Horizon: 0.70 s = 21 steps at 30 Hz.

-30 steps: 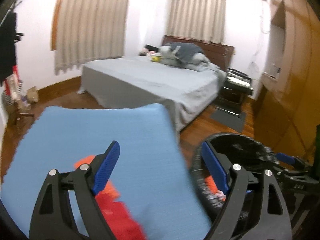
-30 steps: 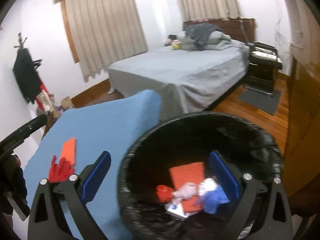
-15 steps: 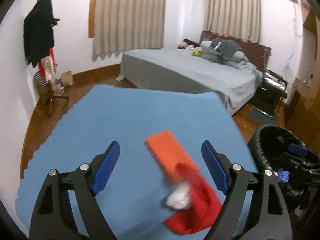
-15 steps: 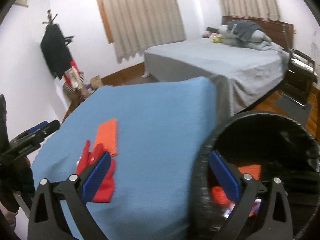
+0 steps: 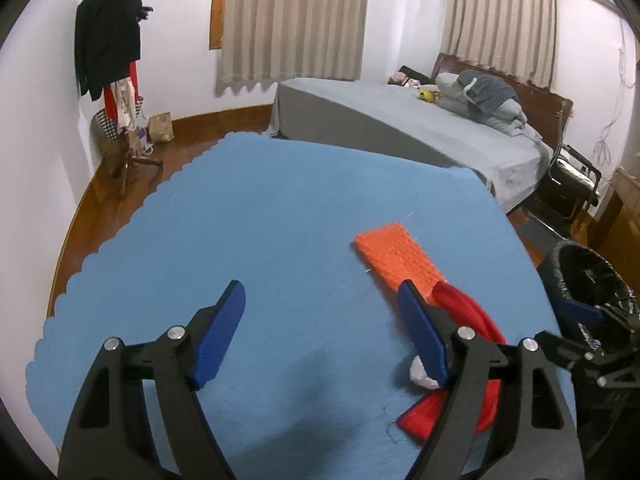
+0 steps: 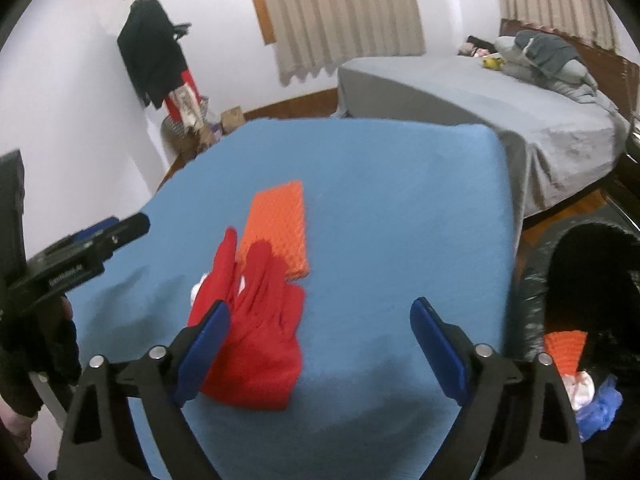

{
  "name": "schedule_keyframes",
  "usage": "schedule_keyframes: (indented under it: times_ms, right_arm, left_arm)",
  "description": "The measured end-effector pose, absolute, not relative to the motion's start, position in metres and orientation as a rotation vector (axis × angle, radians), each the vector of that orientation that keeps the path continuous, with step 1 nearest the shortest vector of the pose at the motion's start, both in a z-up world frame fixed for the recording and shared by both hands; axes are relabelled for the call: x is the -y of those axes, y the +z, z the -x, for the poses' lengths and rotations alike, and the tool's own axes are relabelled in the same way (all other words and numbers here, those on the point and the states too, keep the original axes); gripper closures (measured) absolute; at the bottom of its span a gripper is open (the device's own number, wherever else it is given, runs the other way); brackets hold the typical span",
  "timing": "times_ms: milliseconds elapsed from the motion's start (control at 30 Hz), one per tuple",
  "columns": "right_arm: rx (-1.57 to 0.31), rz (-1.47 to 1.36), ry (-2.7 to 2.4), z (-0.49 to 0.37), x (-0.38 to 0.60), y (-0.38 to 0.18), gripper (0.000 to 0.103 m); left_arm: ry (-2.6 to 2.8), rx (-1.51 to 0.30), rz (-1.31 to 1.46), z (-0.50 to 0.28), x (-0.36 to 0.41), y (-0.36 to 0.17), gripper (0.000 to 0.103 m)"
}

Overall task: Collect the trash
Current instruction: 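Grasp the red gloves with the right tool and lift them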

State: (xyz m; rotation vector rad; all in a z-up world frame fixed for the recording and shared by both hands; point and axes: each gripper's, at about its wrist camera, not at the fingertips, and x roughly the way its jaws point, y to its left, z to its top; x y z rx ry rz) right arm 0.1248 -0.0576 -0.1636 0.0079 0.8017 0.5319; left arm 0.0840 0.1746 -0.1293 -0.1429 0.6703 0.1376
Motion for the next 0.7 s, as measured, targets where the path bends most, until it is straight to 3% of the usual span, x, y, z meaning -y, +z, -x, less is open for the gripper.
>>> schedule_keyframes:
  times_ms: [400,467,567,633,700]
  right_arm:
    - [-0.914,0.050,0.611,-0.124,0.032,-0.202,0.042]
    - [-0.904,0.060,0.625,-0.122,0.032,-0.202,0.053]
    - [-0.916,0.053,0.664,-0.122,0.032,-0.202,0.081]
    - [-0.913,0.065,0.676,-0.119,0.031,-0.202,0.090]
    - [-0.915,0.052,0.686,-0.119,0.033,-0.200,0.093]
  left_arm:
    - [0.137,-0.695,0.155,-0.078,-0.180,-0.141,0.029]
    - [0.135,-0.697,0.153,-0.078,-0.179,-0.142,0.029]
    - [0.131,-0.702,0.156,-0.078,-0.177,-0.143,0.029]
    - [0.129,-0.703,0.153,-0.078,-0.175,-0.143,0.029]
    - [0.126,-0.705,0.153,-0.078,-0.173,-0.143,0.029]
